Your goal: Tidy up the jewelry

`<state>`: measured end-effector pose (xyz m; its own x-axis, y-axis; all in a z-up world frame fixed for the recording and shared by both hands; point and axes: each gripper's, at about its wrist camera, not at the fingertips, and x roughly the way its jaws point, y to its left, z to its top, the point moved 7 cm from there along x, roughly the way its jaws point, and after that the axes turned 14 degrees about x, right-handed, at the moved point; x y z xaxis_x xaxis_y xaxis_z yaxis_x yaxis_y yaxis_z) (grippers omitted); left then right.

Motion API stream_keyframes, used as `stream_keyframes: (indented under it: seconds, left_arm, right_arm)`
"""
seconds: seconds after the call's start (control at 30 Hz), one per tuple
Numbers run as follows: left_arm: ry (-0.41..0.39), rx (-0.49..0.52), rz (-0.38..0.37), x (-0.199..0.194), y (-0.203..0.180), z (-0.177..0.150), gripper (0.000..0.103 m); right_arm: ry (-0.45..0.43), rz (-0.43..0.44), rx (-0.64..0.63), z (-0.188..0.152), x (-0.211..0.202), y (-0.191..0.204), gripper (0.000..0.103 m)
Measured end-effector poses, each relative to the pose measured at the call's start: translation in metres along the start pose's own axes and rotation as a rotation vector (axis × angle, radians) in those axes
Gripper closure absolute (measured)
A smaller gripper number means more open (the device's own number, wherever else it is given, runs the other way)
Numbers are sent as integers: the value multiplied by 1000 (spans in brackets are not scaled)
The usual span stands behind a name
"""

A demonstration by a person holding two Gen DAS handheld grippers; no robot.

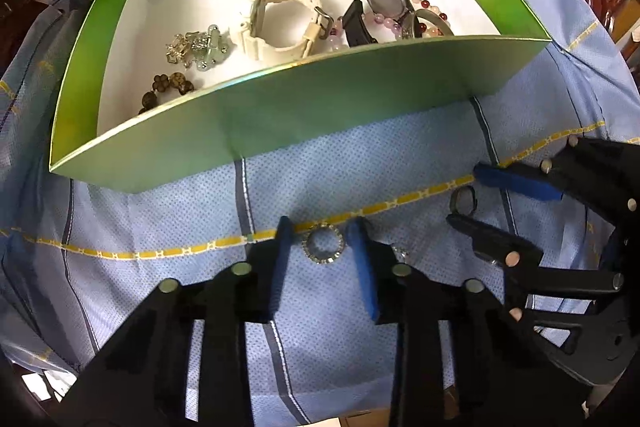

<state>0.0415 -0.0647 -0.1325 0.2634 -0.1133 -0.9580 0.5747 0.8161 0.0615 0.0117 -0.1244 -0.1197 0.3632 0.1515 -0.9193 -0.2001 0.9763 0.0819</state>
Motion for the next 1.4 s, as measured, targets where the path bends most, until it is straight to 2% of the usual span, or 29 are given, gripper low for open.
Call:
stream_keyframes:
  seconds: [0.27, 0.37, 0.5, 0.67, 0.77, 0.8, 1.1, 1.4]
  left_arm:
    - [1, -12, -9, -4, 13, -4, 80]
    - [4, -27, -51, -4, 15, -5, 71]
    - [11, -37, -69, -3, 27, -10, 70]
    - [17, -18, -46, -5, 25, -14, 70]
    - [17, -17, -41, -6, 19, -12, 79]
    - [16, -19, -44, -5, 14, -8, 82]
    - [-12, -25, -36, -17, 15, -4, 82]
    - [-31, -13, -15, -26, 13, -4, 82]
  right_arm:
    - [-1, 8, -5, 2, 1, 0, 81]
    - [-1, 2, -2, 3, 3, -1, 75]
    - [0, 0, -10, 2, 3, 0, 74]
    - [-1, -1, -9, 2, 3, 0, 73]
    - [-4, -1, -14, 1, 3, 2, 75]
    - [-3, 6, -15, 1, 3, 2, 82]
    - [-50, 27, -13, 9, -10, 4, 82]
    - [-48, 11, -18, 7, -7, 7, 82]
